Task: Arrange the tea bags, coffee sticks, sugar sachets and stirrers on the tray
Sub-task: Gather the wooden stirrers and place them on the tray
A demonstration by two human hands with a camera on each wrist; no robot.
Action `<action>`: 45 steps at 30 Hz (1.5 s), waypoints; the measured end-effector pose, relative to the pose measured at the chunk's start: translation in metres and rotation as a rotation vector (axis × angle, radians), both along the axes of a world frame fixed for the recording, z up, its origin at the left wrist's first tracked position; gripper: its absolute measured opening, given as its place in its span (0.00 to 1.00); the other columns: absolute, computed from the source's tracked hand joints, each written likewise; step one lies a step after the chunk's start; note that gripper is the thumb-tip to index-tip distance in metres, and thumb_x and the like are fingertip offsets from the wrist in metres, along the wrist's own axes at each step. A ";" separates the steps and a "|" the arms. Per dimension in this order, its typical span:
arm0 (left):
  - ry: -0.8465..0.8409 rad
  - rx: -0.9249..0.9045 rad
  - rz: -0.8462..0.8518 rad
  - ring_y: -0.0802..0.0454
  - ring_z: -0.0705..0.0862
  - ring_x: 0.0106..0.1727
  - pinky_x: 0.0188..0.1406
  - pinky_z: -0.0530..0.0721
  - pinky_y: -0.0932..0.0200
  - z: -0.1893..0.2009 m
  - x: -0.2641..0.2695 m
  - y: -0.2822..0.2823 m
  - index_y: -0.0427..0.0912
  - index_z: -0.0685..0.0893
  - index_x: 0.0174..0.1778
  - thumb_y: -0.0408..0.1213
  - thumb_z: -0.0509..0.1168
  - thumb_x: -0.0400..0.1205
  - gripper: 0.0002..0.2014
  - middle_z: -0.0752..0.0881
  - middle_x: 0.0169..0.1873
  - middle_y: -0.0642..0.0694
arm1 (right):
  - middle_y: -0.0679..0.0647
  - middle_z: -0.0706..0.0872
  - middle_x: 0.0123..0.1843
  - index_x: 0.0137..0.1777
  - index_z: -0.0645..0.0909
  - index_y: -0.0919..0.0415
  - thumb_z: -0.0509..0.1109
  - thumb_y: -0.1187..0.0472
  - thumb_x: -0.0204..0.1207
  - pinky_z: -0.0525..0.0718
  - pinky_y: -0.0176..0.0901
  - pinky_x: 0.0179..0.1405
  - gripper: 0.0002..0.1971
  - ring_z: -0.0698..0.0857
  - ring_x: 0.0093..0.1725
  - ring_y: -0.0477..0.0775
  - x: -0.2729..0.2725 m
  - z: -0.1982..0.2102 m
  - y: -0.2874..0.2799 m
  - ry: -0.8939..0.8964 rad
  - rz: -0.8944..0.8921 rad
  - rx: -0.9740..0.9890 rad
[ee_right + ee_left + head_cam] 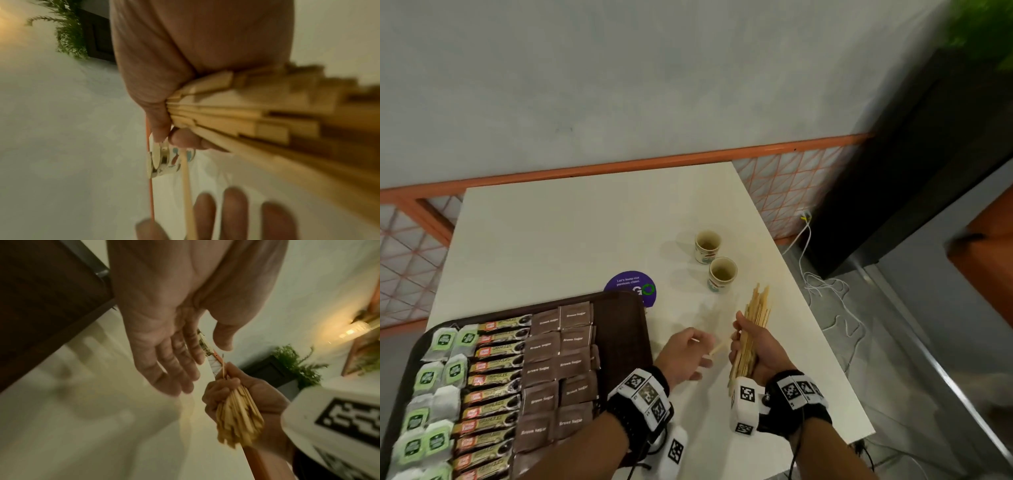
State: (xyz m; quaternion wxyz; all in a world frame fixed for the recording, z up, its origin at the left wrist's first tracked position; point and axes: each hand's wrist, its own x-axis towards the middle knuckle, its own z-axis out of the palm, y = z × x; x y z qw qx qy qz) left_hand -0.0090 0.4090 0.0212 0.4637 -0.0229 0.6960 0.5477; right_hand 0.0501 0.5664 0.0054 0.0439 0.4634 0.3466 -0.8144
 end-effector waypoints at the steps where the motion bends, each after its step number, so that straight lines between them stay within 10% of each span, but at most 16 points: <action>1: -0.058 -0.013 -0.043 0.49 0.87 0.46 0.40 0.85 0.55 0.004 0.002 0.000 0.42 0.80 0.59 0.53 0.62 0.85 0.18 0.87 0.50 0.45 | 0.53 0.77 0.29 0.40 0.79 0.59 0.76 0.52 0.75 0.78 0.41 0.26 0.13 0.76 0.23 0.50 -0.003 0.001 -0.002 0.010 -0.015 -0.004; 7: -0.365 0.038 0.045 0.42 0.89 0.50 0.53 0.90 0.43 0.008 0.004 0.005 0.36 0.85 0.57 0.67 0.51 0.83 0.35 0.89 0.49 0.39 | 0.55 0.82 0.34 0.49 0.78 0.60 0.77 0.54 0.72 0.83 0.50 0.41 0.14 0.83 0.35 0.55 -0.014 0.028 -0.012 0.181 -0.201 0.047; 12: -0.656 0.287 0.214 0.34 0.88 0.59 0.59 0.87 0.39 0.008 0.001 0.005 0.27 0.83 0.64 0.68 0.51 0.82 0.43 0.88 0.54 0.31 | 0.59 0.81 0.30 0.38 0.81 0.57 0.75 0.59 0.77 0.82 0.54 0.37 0.08 0.80 0.33 0.58 -0.005 0.078 -0.031 0.389 -0.123 0.590; 18: -0.700 0.614 0.177 0.41 0.85 0.65 0.63 0.84 0.44 0.037 0.001 0.003 0.41 0.85 0.68 0.57 0.51 0.85 0.29 0.85 0.65 0.38 | 0.60 0.83 0.28 0.32 0.80 0.68 0.77 0.71 0.72 0.82 0.42 0.36 0.10 0.83 0.31 0.54 0.005 0.097 -0.065 0.539 0.201 0.817; 24: -0.699 0.594 0.249 0.35 0.77 0.75 0.78 0.71 0.41 0.047 0.009 -0.002 0.38 0.83 0.69 0.49 0.62 0.78 0.26 0.81 0.68 0.32 | 0.50 0.82 0.25 0.31 0.81 0.54 0.78 0.55 0.66 0.82 0.41 0.34 0.10 0.82 0.29 0.49 -0.005 0.082 -0.081 0.428 0.228 0.907; 29: -0.277 0.310 0.430 0.46 0.85 0.46 0.54 0.79 0.47 0.047 -0.018 -0.033 0.40 0.89 0.43 0.64 0.58 0.79 0.29 0.90 0.37 0.45 | 0.44 0.82 0.28 0.36 0.76 0.45 0.74 0.60 0.74 0.75 0.36 0.29 0.12 0.78 0.27 0.43 0.002 0.082 -0.057 0.362 0.656 1.127; 33: 0.063 0.225 0.428 0.48 0.90 0.52 0.57 0.78 0.52 0.062 -0.023 -0.045 0.37 0.91 0.48 0.60 0.49 0.86 0.33 0.94 0.44 0.44 | 0.49 0.85 0.44 0.54 0.72 0.44 0.63 0.53 0.75 0.71 0.45 0.36 0.08 0.83 0.46 0.58 0.005 0.082 -0.064 0.140 1.346 1.489; 39: 0.094 0.171 0.307 0.56 0.90 0.53 0.62 0.79 0.55 0.057 -0.008 -0.059 0.43 0.92 0.49 0.60 0.46 0.87 0.32 0.94 0.46 0.51 | 0.51 0.86 0.59 0.70 0.69 0.42 0.62 0.52 0.80 0.74 0.44 0.42 0.19 0.84 0.54 0.57 -0.002 0.082 -0.099 0.185 1.447 1.505; 45: 0.645 -0.129 0.153 0.63 0.85 0.34 0.43 0.86 0.62 0.043 0.007 -0.103 0.51 0.83 0.38 0.73 0.53 0.76 0.29 0.86 0.30 0.55 | 0.58 0.83 0.57 0.66 0.74 0.54 0.61 0.57 0.82 0.83 0.48 0.54 0.14 0.81 0.49 0.57 -0.018 0.069 -0.143 0.116 1.675 1.461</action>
